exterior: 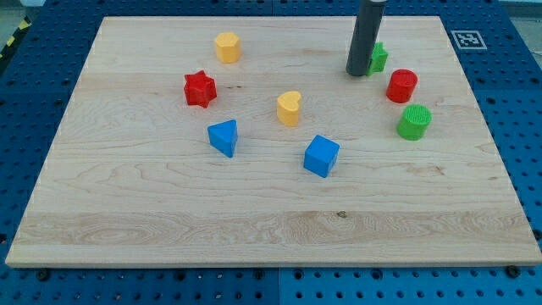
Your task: Move the green star closer to the top of the red circle
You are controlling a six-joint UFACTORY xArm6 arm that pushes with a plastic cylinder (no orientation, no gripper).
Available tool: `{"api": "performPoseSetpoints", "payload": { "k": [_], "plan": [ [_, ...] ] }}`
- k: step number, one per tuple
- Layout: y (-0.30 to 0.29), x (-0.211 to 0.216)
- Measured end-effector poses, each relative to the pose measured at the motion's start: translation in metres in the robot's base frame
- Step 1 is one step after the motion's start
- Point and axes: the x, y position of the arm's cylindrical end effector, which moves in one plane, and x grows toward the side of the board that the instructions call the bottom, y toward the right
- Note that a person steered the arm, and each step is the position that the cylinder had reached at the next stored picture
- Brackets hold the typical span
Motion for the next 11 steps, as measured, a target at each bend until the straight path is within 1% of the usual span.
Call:
{"api": "performPoseSetpoints", "payload": {
  "k": [2,3,4,5,6,8,9,10,11],
  "plan": [
    [-0.037,-0.001],
    [-0.046,-0.018],
    [-0.046,-0.039],
    [-0.045,-0.035],
    [-0.027,-0.028],
    [0.018,-0.028],
    [0.025,-0.026],
    [0.012,-0.022],
    [-0.038,-0.005]
  ]
}}
